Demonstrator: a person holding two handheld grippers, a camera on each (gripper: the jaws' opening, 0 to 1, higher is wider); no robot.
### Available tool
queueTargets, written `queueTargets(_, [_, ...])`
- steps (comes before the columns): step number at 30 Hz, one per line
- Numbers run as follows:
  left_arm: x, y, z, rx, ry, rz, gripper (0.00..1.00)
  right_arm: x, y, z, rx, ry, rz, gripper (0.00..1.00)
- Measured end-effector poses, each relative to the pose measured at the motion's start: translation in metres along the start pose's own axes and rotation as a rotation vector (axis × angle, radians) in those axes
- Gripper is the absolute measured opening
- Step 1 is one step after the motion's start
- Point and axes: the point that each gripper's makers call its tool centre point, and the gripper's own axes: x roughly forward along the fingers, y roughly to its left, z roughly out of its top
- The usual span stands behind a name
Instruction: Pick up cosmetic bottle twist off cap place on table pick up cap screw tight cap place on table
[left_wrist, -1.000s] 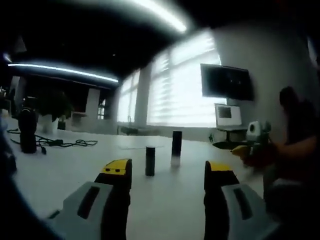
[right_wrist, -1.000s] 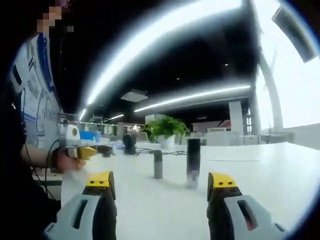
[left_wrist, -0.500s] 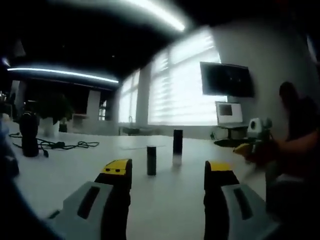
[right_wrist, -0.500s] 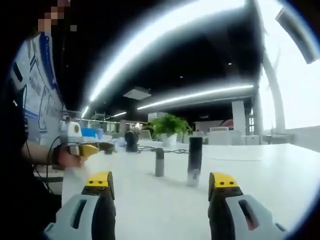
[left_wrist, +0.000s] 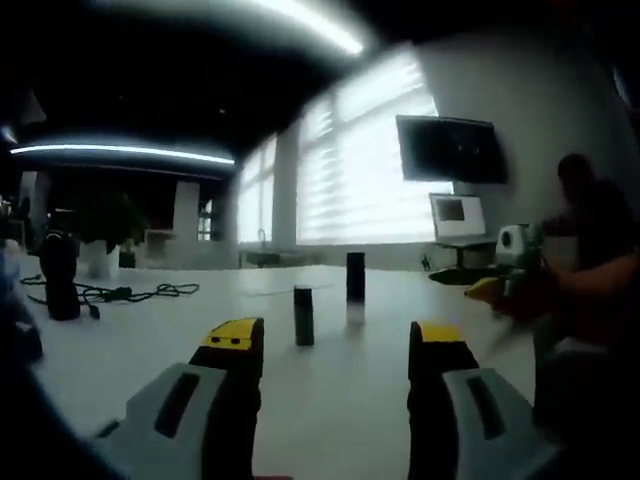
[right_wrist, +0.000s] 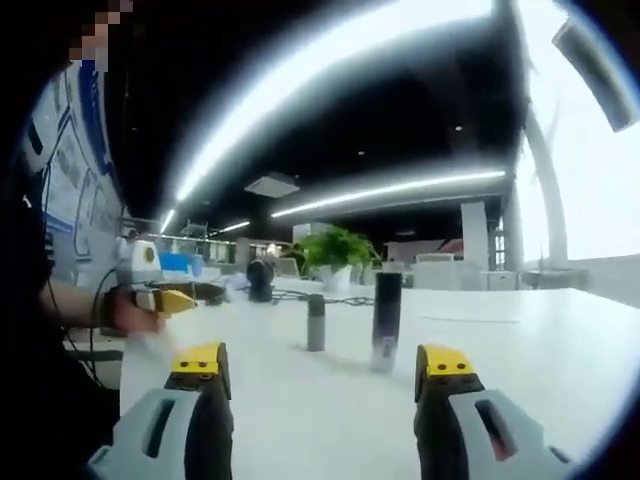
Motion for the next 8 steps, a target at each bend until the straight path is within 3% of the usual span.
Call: queueTargets(8, [-0.0003,0.0019,-0.0006,-0.003,0.004,0.005,0.48,-0.0003,-0.002,-0.0001,0.006,-0.001,-0.001,0.68])
